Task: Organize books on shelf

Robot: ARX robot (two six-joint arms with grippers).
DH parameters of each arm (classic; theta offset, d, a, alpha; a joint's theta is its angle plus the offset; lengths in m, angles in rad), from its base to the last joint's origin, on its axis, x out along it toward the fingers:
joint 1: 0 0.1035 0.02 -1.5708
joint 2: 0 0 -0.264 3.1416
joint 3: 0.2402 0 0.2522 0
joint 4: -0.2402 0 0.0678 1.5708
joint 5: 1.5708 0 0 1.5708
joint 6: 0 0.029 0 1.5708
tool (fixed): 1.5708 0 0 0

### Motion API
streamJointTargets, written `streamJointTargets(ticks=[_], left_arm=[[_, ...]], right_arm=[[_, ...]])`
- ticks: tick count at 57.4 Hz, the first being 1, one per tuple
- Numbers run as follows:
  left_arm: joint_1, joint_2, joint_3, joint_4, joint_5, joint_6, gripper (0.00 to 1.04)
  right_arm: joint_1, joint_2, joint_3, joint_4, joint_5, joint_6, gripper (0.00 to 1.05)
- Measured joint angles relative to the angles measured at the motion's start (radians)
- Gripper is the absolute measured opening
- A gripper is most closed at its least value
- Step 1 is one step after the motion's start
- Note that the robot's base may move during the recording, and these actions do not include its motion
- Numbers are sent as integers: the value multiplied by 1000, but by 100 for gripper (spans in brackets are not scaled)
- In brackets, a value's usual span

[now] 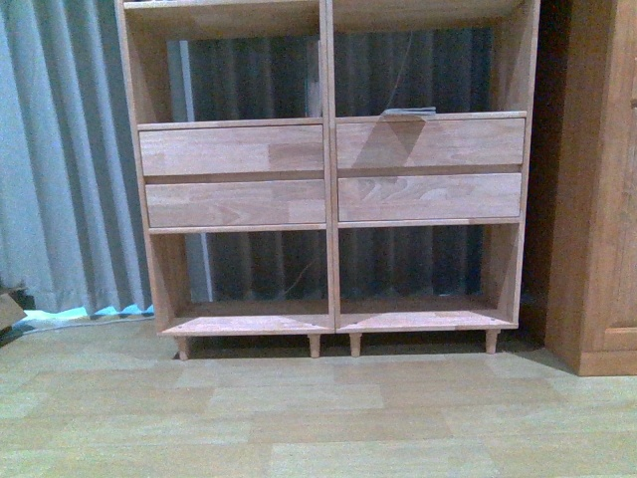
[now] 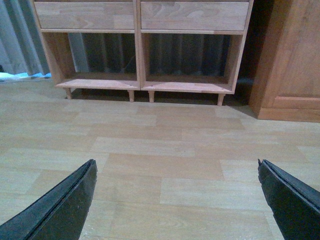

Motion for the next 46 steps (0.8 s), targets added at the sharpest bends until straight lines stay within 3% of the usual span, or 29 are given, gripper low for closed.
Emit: streamJointTargets(ticks=[46], left_arm=[[0,0,0,0,0,0,97]], right_arm=[[0,0,0,0,0,0,98]])
